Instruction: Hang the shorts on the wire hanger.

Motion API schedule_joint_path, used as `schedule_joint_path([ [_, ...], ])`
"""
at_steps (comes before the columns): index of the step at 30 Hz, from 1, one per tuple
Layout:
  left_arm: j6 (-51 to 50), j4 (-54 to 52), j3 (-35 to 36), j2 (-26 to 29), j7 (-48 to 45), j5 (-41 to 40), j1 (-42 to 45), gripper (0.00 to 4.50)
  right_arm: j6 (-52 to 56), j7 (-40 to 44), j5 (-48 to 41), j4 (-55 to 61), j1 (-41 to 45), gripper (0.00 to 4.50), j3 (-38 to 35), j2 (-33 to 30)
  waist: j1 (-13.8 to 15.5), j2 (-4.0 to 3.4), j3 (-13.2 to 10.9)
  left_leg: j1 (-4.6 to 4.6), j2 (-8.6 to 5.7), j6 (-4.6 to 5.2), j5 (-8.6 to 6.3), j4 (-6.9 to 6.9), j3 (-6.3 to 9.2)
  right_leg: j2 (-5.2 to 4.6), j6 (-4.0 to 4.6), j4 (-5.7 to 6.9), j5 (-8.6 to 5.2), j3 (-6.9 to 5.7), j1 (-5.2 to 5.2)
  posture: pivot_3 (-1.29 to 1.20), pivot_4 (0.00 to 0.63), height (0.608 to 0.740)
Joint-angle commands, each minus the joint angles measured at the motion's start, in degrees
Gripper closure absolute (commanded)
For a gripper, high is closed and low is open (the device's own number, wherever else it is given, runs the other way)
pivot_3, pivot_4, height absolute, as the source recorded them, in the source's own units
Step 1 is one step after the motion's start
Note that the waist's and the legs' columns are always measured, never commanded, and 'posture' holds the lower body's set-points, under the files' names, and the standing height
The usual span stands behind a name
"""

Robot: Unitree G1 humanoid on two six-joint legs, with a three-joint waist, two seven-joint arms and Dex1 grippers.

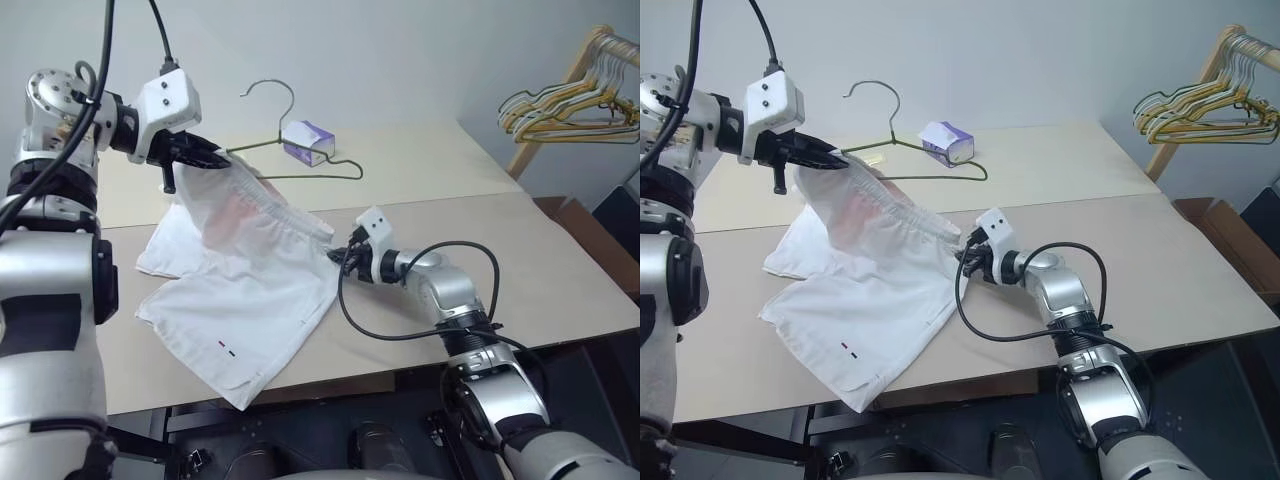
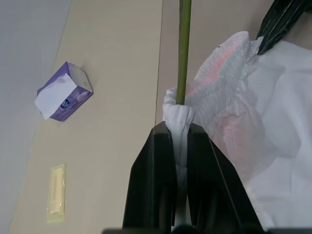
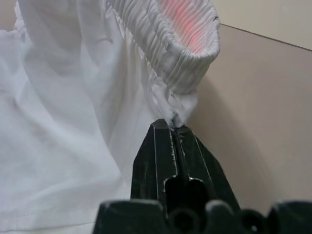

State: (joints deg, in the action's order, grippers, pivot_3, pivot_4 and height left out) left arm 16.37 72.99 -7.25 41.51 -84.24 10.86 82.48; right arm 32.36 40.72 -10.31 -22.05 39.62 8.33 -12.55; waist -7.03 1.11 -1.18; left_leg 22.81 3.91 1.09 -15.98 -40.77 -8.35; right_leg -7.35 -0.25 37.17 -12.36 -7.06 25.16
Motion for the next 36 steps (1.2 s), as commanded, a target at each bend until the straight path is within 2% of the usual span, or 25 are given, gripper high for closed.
schedule_joint_path([
  [1,0.58,-1.18,1.97,1.16,-0.74,-1.93,0.8,4.42,-1.92,-0.27,-0.02,-0.02,1.7,4.45,-0.76,0.3,0.01,0.0,0.0,0.0,0.0,0.0,0.0,0.0,-0.01,0.0,0.0,0.0,0.0,0.0,0.0,-0.06,0.0,0.74],
  [6,0.67,-1.87,1.85,3.05,-8.02,-5.13,-0.99,4.42,-1.5,-1.45,0.36,-0.73,2.49,4.45,-3.82,-4.25,0.03,-0.01,0.0,0.01,-0.01,0.0,0.0,0.0,-0.03,0.0,0.0,0.02,0.0,0.01,0.01,-0.06,0.0,0.74],
  [11,0.74,-3.15,-1.43,5.18,-8.26,-8.44,-3.12,4.42,-2.47,2.04,-0.97,-2.11,3.37,4.45,-7.08,-11.96,0.2,0.0,0.0,0.01,-0.01,0.01,-0.01,-0.04,-0.01,-0.01,0.0,-0.01,0.0,0.01,-0.01,-0.07,0.0,0.74],
  [15,0.43,-3.82,-2.88,5.72,-8.26,-10.59,-4.14,4.42,-3.13,4.64,-0.67,-1.58,3.35,4.45,-6.57,-15.84,0.11,0.0,0.0,0.0,0.0,0.02,-0.01,-0.02,0.0,-0.01,0.0,-0.02,0.0,0.01,0.0,-0.07,0.0,0.74],
  [25,-0.46,-5.7,-5.7,5.89,-8.26,-16.58,-6.08,4.42,-3.17,4.47,0.45,-3.41,5.85,4.45,-4.98,-15.78,-0.11,0.0,0.0,-0.08,0.01,0.01,0.0,-0.04,-0.02,-0.01,0.0,-0.02,0.0,0.1,0.0,-0.08,0.0,0.74],
  [32,1.07,-5.14,-7.96,6.92,-8.26,-14.54,-6.46,4.42,-5.23,4.92,1.23,-5.79,8.04,4.45,-4.9,-16.48,-0.09,0.0,0.0,-0.06,0.0,0.01,-0.01,-0.03,-0.1,-0.01,0.0,-0.02,0.0,0.08,0.0,-0.07,0.0,0.74],
  [36,0.65,-4.32,-6.48,6.64,-8.26,-12.85,-6.65,4.42,-6.09,5.88,1.74,-4.1,7.56,4.45,-4.03,-17.21,-0.07,0.0,0.0,-0.06,0.0,0.01,-0.01,-0.04,-0.16,0.0,0.0,-0.02,0.0,0.08,0.0,-0.07,0.0,0.74],
])
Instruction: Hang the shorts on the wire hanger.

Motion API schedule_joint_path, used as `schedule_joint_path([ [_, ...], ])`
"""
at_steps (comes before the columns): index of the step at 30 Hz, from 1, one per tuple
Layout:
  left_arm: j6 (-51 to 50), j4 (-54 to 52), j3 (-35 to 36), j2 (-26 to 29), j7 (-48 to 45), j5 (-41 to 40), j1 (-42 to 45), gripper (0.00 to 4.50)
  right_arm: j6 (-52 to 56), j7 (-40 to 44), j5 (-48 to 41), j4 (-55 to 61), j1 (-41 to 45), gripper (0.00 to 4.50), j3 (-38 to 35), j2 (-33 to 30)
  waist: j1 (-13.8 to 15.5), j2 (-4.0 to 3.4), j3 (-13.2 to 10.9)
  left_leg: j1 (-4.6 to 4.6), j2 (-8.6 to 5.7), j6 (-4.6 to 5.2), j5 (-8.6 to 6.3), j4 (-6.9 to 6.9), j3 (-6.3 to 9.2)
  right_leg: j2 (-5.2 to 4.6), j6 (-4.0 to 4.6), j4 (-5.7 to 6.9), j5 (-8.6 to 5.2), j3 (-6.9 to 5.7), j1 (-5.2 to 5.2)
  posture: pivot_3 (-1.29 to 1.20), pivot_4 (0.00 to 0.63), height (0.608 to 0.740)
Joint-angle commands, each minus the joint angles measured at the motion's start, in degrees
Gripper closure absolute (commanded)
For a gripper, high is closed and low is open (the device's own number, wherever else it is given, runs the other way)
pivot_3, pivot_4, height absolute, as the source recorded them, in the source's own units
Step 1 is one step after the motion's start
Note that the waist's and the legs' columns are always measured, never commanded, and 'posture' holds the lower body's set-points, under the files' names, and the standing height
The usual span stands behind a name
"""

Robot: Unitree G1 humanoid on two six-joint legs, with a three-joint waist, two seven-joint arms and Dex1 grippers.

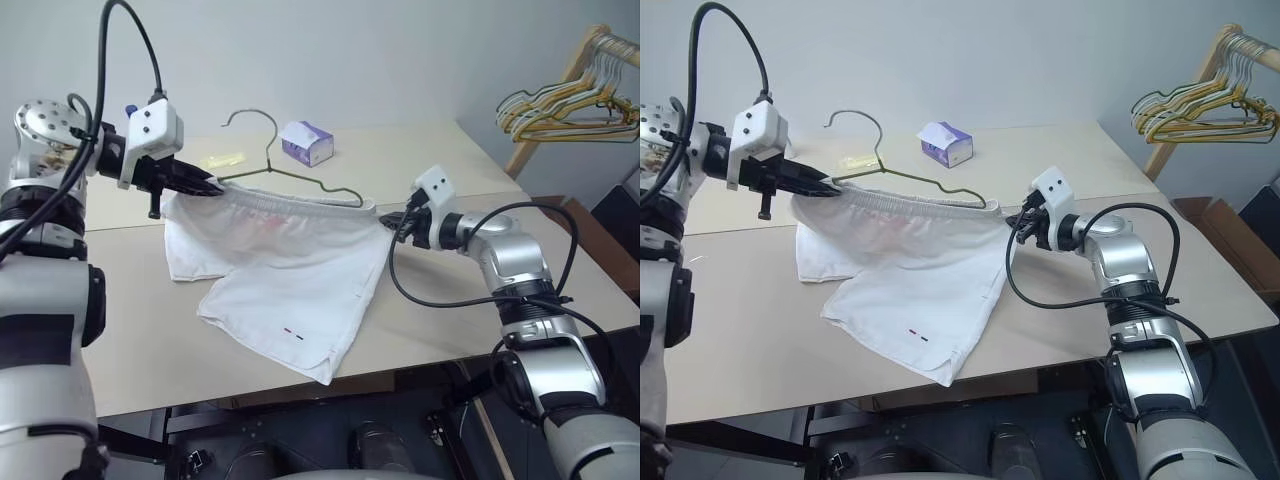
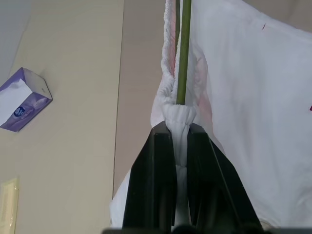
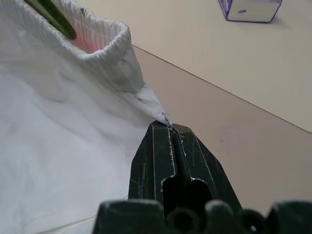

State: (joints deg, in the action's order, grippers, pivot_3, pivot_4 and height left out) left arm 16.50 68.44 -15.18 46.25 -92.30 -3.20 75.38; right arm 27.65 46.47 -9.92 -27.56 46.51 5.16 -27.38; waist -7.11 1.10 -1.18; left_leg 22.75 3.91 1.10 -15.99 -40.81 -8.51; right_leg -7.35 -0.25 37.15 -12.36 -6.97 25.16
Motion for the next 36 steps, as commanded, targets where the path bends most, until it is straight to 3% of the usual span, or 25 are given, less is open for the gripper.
schedule_joint_path([
  [1,0.43,0.33,1.96,1.69,0.13,1.6,0.41,4.42,-1.37,0.33,1.31,1.89,0.51,4.45,-0.84,-2.47,0.0,0.0,0.0,0.0,0.0,0.0,0.0,0.0,-0.02,0.0,0.0,0.0,0.0,0.0,0.0,-0.07,0.0,0.74],
  [6,1.27,-0.3,2.47,1.07,-0.2,3.01,-0.44,4.42,-2.5,1.21,2.89,7.5,0.2,4.45,0.77,-4.28,0.07,0.0,0.0,0.0,0.0,0.0,0.0,0.0,-0.03,0.0,0.0,0.0,0.0,0.0,0.0,-0.07,0.0,0.74],
  [11,1.06,-3.93,1.34,0.01,-0.2,1.41,-3.03,4.42,4.7,6.2,7.88,23.57,3.58,4.45,9.11,-9.46,0.1,-0.01,-0.01,0.05,0.01,0.0,0.0,-0.01,0.09,-0.01,0.0,0.0,0.0,0.02,0.09,-0.09,0.0,0.74],
  [16,-0.05,-7.05,3.41,-1.12,0.41,2.27,-5.87,4.42,11.01,8.03,10.6,32.68,6.53,4.45,13.35,-11.44,0.12,-0.01,0.0,0.05,0.02,0.03,-0.02,-0.04,0.25,-0.01,0.0,0.0,0.0,0.05,0.11,-0.09,0.0,0.74],
  [29,-3.86,-13.33,7.92,-2.11,0.53,0.64,-9.18,4.42,21.47,7.21,10.95,30.26,16.13,4.45,14.86,-7.87,0.14,-0.01,0.0,0.09,0.02,0.03,-0.02,-0.08,0.11,-0.02,0.01,0.0,0.0,-0.02,0.1,-0.09,0.0,0.74],
  [36,-5.52,-15.0,9.35,-2.79,2.19,0.23,-9.37,4.42,22.13,7.06,10.93,31.73,15.71,4.45,15.69,-7.46,0.18,-0.01,0.0,0.13,0.01,0.02,-0.02,-0.07,-0.02,-0.02,0.01,0.04,0.0,-0.05,0.09,-0.09,0.0,0.74],
])
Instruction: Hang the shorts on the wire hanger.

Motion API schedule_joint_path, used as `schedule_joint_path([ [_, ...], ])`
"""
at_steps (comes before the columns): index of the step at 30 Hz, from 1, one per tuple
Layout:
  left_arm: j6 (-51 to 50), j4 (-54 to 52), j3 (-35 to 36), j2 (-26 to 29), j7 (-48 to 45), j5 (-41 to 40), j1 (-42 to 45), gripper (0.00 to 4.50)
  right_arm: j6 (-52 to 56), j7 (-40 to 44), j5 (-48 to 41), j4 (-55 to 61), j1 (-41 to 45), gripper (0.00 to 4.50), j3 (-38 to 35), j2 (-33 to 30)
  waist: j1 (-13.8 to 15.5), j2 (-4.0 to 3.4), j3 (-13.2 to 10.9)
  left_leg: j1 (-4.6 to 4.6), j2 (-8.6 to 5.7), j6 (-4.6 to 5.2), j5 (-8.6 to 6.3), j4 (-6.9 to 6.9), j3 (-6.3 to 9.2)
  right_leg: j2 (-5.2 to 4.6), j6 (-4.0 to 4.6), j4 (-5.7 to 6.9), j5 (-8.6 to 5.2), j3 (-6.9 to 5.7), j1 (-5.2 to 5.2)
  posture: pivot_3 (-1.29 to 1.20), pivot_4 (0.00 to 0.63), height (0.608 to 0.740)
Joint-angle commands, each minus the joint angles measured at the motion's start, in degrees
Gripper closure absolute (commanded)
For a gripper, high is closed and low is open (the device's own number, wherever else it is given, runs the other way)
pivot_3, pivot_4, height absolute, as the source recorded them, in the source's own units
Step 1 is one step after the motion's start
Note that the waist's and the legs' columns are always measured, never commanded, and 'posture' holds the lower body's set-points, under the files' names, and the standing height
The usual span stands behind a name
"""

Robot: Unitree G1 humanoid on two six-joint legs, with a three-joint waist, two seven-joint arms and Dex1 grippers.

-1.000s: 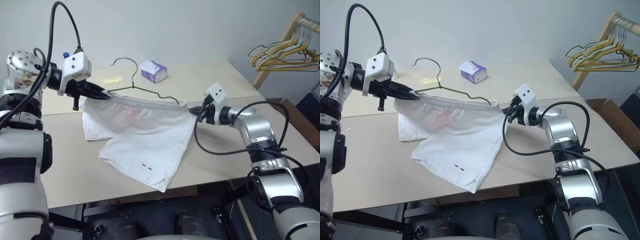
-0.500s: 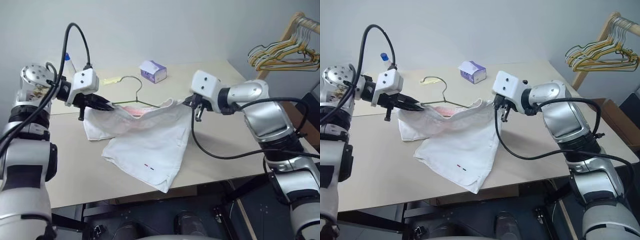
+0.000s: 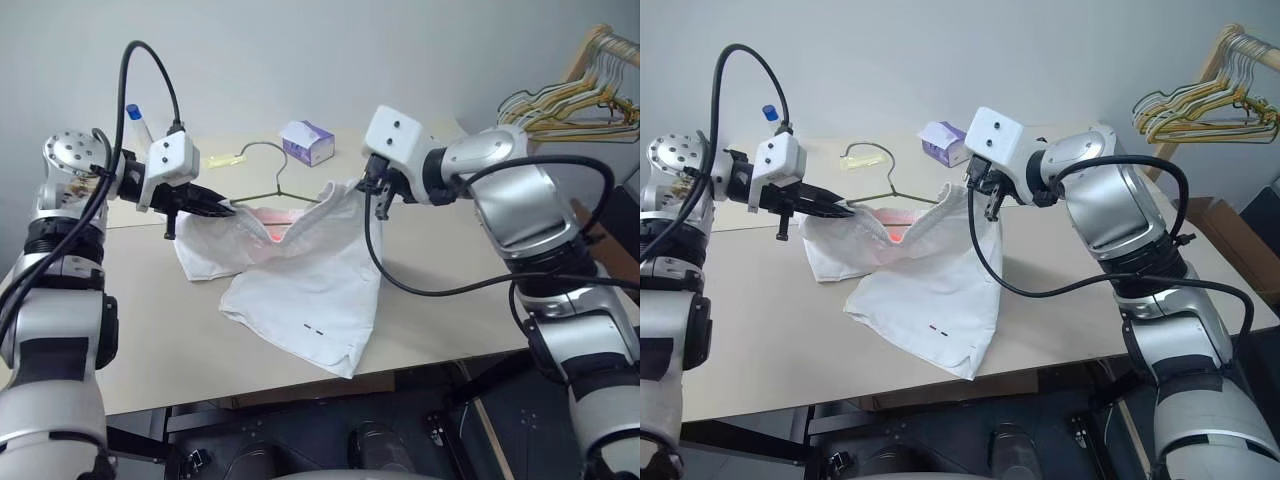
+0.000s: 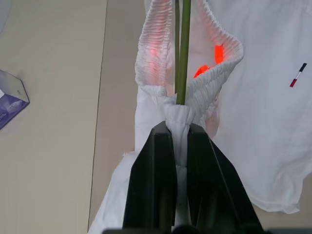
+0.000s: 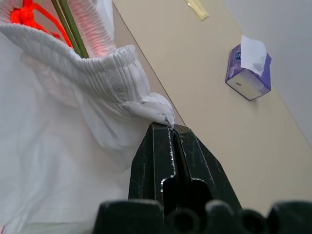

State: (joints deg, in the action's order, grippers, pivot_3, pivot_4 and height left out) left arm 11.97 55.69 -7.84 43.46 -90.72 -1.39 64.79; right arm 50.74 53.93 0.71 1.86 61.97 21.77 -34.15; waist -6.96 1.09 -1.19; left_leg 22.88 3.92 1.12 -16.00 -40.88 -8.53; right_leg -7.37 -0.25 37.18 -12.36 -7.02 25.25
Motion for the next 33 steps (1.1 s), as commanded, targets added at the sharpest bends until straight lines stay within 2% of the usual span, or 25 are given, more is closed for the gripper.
schedule_joint_path([
  [1,-1.22,-2.27,2.23,-0.06,0.72,-1.71,1.35,4.42,-1.61,-0.43,0.58,2.67,-0.39,4.45,-0.45,-0.85,0.06,0.0,0.0,0.0,0.0,0.0,0.0,0.0,-0.01,0.0,0.0,0.0,0.0,-0.01,-0.01,-0.09,0.0,0.74],
  [4,-1.42,-2.0,2.58,-0.08,1.3,-1.73,1.6,4.42,-5.09,-0.96,1.55,3.49,-1.75,4.45,-0.08,-1.06,-0.01,0.0,0.0,0.0,0.0,0.0,0.0,0.0,-0.01,0.0,0.0,-0.02,0.0,-0.01,-0.01,-0.09,0.0,0.74],
  [5,-1.54,-1.98,2.8,-0.16,1.19,-1.99,1.68,4.42,-6.14,-1.59,1.83,3.75,-2.22,4.24,-0.33,-0.83,-0.05,0.0,0.0,-0.01,0.0,0.0,0.0,0.0,-0.02,0.0,0.0,-0.03,0.0,-0.01,-0.01,-0.09,0.0,0.74],
  [7,-1.69,-2.26,3.13,-0.36,0.57,-2.53,1.62,4.42,-7.99,-1.73,2.4,3.74,-2.86,3.77,0.02,-0.76,-0.07,0.0,0.0,-0.02,0.0,-0.01,0.0,0.0,-0.03,0.0,0.0,-0.02,0.0,0.0,0.0,-0.1,0.0,0.74],
  [12,-1.81,-2.95,3.23,-0.61,0.18,-2.52,0.89,4.42,-12.5,-0.33,3.51,3.95,-4.29,1.98,1.04,-1.63,-0.12,0.0,0.0,-0.02,0.0,-0.01,0.0,0.0,-0.04,0.0,0.0,-0.02,0.0,0.0,0.0,-0.1,0.0,0.74],
  [13,-1.61,-3.18,3.3,-0.52,-0.35,-2.72,0.62,4.42,-13.31,-0.08,3.61,3.76,-4.61,1.79,1.06,-1.84,-0.14,0.0,0.0,-0.02,0.0,-0.01,0.0,0.0,-0.04,0.0,0.0,-0.02,0.0,0.0,0.0,-0.1,0.0,0.74],
  [27,-1.84,-6.96,2.71,0.41,-1.78,-7.12,-1.84,4.42,-18.26,8.22,-6.44,-3.65,-5.38,1.79,-5.13,-0.28,-0.14,0.0,0.0,-0.03,0.0,-0.01,0.01,0.0,-0.04,0.0,0.0,-0.04,0.0,0.0,-0.03,-0.09,0.0,0.74],
  [30,-2.77,-8.14,2.4,0.3,-1.78,-9.17,-2.23,4.42,-18.53,9.53,-8.1,-4.4,-5.5,2.32,-5.7,0.35,-0.14,0.0,0.0,-0.04,0.0,-0.01,0.01,-0.01,-0.04,0.0,0.0,-0.03,0.0,0.0,-0.03,-0.09,0.0,0.74],
  [33,-2.89,-8.84,1.65,0.38,-1.78,-9.91,-2.53,4.42,-19.68,9.32,-7.95,-5.71,-5.58,3.36,-5.67,0.9,-0.12,0.0,0.0,-0.05,0.0,-0.01,0.01,-0.01,-0.04,0.0,0.0,-0.03,0.0,0.0,-0.04,-0.09,0.0,0.74],
])
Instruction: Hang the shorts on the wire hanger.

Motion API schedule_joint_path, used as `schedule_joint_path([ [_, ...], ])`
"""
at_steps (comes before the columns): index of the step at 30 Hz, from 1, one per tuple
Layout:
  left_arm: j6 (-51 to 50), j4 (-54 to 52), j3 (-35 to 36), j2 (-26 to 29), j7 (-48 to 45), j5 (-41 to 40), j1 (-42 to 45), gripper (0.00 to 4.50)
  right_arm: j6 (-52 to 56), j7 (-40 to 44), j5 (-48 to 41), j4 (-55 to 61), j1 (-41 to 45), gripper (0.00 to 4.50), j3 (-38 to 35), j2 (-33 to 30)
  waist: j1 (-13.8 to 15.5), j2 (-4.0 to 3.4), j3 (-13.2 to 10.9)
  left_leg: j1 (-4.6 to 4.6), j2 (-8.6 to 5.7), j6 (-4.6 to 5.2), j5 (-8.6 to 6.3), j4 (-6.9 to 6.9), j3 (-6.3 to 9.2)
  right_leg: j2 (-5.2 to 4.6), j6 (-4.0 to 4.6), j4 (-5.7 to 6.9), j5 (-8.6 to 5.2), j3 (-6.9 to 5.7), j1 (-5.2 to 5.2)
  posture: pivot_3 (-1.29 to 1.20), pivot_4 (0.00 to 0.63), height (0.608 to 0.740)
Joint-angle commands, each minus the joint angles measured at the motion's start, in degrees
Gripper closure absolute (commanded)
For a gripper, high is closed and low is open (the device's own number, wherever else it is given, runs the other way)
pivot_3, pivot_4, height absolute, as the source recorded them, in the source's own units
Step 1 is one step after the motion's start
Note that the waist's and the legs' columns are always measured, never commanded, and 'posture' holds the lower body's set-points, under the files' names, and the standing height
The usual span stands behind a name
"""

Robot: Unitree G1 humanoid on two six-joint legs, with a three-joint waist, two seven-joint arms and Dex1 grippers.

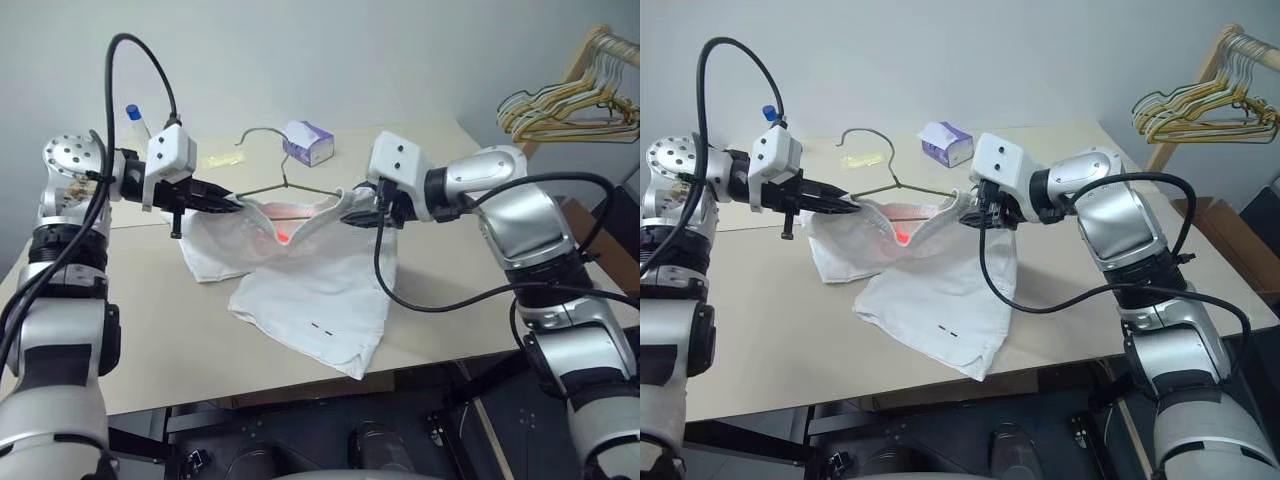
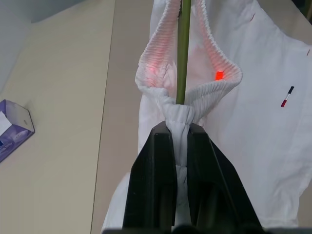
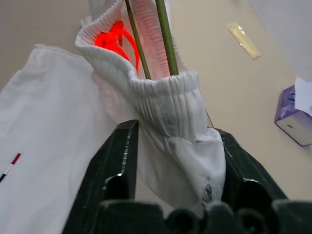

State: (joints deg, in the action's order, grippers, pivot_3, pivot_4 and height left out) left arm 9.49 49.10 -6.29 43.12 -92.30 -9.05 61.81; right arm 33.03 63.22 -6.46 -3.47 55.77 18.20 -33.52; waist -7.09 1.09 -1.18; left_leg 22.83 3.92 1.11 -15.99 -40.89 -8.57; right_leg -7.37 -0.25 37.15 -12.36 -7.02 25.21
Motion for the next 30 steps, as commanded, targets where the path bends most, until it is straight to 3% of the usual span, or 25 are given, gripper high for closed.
schedule_joint_path([
  [1,-0.42,-2.32,-0.12,0.77,-0.2,-2.23,0.37,4.42,-2.18,-0.07,-0.66,-0.67,0.59,3.71,-2.11,0.32,0.02,0.0,0.0,0.0,0.0,0.0,0.0,0.0,0.0,0.0,0.0,0.0,0.0,0.0,0.0,-0.09,0.0,0.74],
  [4,0.2,-1.51,0.05,0.66,-0.2,-1.3,0.48,4.42,-2.23,-0.16,-0.89,-0.98,0.37,4.49,-2.65,0.28,0.02,0.0,0.0,0.0,0.0,0.0,0.0,0.01,0.0,0.0,0.0,0.0,0.0,-0.01,0.0,-0.09,0.0,0.74],
  [7,0.52,-0.3,0.9,0.16,-0.01,-0.66,0.9,4.42,-2.69,-0.37,-0.72,-0.73,-0.17,4.49,-2.73,0.0,0.02,0.0,0.0,0.01,0.0,0.0,0.0,0.0,-0.01,0.0,0.0,0.0,0.0,-0.01,0.0,-0.09,0.0,0.74],
  [18,4.67,10.23,3.71,-0.48,9.37,2.74,5.01,1.03,-0.58,-1.78,-1.41,0.24,-1.8,4.49,-4.18,-0.48,-0.02,0.0,0.0,0.0,-0.01,0.0,0.0,0.0,-0.01,0.0,0.0,0.0,0.0,-0.01,-0.01,-0.11,0.0,0.74],
  [21,6.43,13.28,5.85,0.3,17.4,3.45,6.79,0.13,1.58,-3.64,-1.15,0.71,-3.08,4.49,-5.42,-1.37,-0.07,0.0,0.0,0.0,0.0,0.0,0.0,0.01,0.0,0.0,0.0,0.0,0.0,-0.01,-0.01,-0.12,0.0,0.74],
  [23,6.26,15.31,8.69,0.48,25.76,2.77,8.75,0.0,6.49,-6.83,-1.2,1.31,-3.98,4.49,-7.46,-1.63,-0.01,0.01,0.0,0.0,-0.01,0.0,0.0,0.0,0.01,0.0,0.0,-0.01,0.0,-0.01,-0.01,-0.12,0.0,0.74],
  [25,5.43,16.17,11.01,0.44,28.46,1.41,9.84,0.0,10.67,-9.62,-1.13,2.53,-4.7,4.49,-9.01,-1.86,0.05,0.02,0.0,0.02,0.0,0.01,0.0,0.0,0.09,0.0,0.0,-0.01,0.0,-0.03,-0.01,-0.12,0.0,0.74],
  [30,4.68,11.89,15.92,-0.7,19.67,-4.57,6.39,0.0,25.83,-17.27,-1.66,9.77,-9.37,4.49,-15.5,-4.27,0.23,0.01,0.01,0.03,-0.04,0.01,0.0,0.03,0.05,-0.04,0.0,0.0,0.0,-0.05,-0.02,-0.13,0.0,0.74],
])
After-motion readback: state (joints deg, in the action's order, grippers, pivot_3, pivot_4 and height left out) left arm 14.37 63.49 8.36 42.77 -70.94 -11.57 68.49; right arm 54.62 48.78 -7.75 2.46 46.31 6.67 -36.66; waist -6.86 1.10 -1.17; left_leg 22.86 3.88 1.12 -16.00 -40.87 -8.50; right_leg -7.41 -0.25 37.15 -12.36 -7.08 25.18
